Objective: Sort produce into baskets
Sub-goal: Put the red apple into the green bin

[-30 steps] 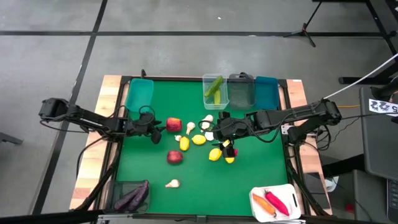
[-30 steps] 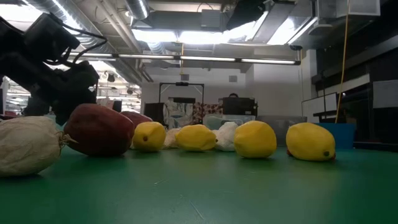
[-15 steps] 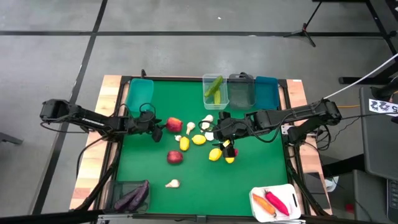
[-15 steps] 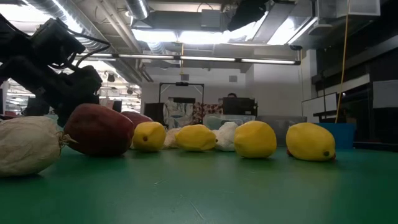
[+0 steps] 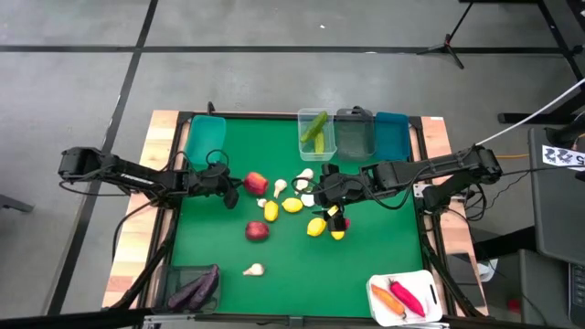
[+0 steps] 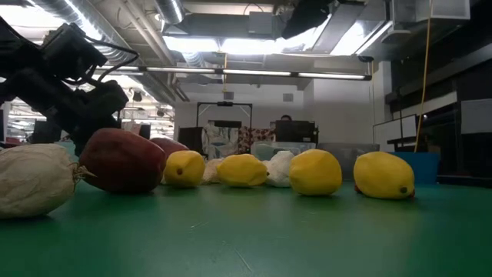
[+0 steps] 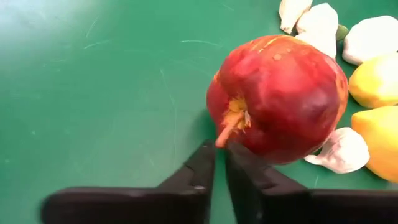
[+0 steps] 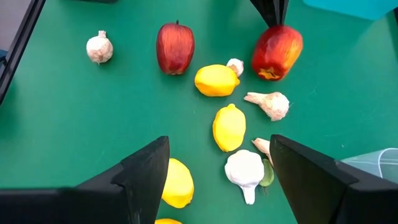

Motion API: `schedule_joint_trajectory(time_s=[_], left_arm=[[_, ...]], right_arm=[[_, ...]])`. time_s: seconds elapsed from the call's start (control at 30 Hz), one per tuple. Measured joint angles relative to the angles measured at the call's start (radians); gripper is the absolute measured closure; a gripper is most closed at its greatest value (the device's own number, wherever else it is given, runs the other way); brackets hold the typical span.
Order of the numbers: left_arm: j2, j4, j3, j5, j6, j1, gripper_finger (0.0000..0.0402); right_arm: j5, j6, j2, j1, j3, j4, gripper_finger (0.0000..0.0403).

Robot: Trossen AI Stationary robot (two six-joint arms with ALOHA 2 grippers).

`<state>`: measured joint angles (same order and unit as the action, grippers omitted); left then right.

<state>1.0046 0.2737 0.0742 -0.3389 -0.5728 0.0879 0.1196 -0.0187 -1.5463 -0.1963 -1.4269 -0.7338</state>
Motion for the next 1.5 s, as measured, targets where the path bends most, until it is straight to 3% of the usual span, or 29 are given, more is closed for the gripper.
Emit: schedule_joint_trajectory(time_s=[0.07, 0.43, 0.73, 0.9, 1.07, 1.13, 1.33, 1.5], left_arm=[[-0.001, 0.002, 0.0, -0.001, -0.013, 0.0, 0.0394], [-0.002, 0.06, 0.009, -0.023, -0.071, 0.0, 0.04], [-0.002, 0.047, 0.039, -0.121, -0.02, 0.001, 0.0398], [-0.002, 0.06, 0.039, -0.124, 0.106, 0.001, 0.0391], [-0.002, 0.059, 0.039, -0.029, 0.187, 0.001, 0.0351], [-0.002, 0.056, 0.039, 0.048, 0.217, 0.001, 0.0325], [-0.002, 0.052, 0.039, 0.172, 0.281, -0.001, 0.023], [-0.002, 0.051, 0.039, 0.195, 0.29, -0.001, 0.0151]], right_arm=[[0.0, -0.001, 0.0, 0.0, 0.0, -0.001, 0.0125], [0.0, -0.011, 0.0, 0.0, 0.0, -0.003, 0.0125], [-0.033, -0.052, 0.0, 0.0, 0.0, -0.049, 0.0125], [-0.037, -0.055, 0.0, 0.0, 0.0, -0.044, 0.0125], [0.15, -0.009, -0.044, 0.002, 0.0, 0.03, 0.0125], [0.155, 0.032, -0.085, 0.008, 0.0, 0.089, 0.0125], [-0.072, 0.076, -0.187, 0.061, 0.001, 0.206, 0.0125], [-0.121, 0.092, -0.226, 0.111, 0.001, 0.281, 0.0125]])
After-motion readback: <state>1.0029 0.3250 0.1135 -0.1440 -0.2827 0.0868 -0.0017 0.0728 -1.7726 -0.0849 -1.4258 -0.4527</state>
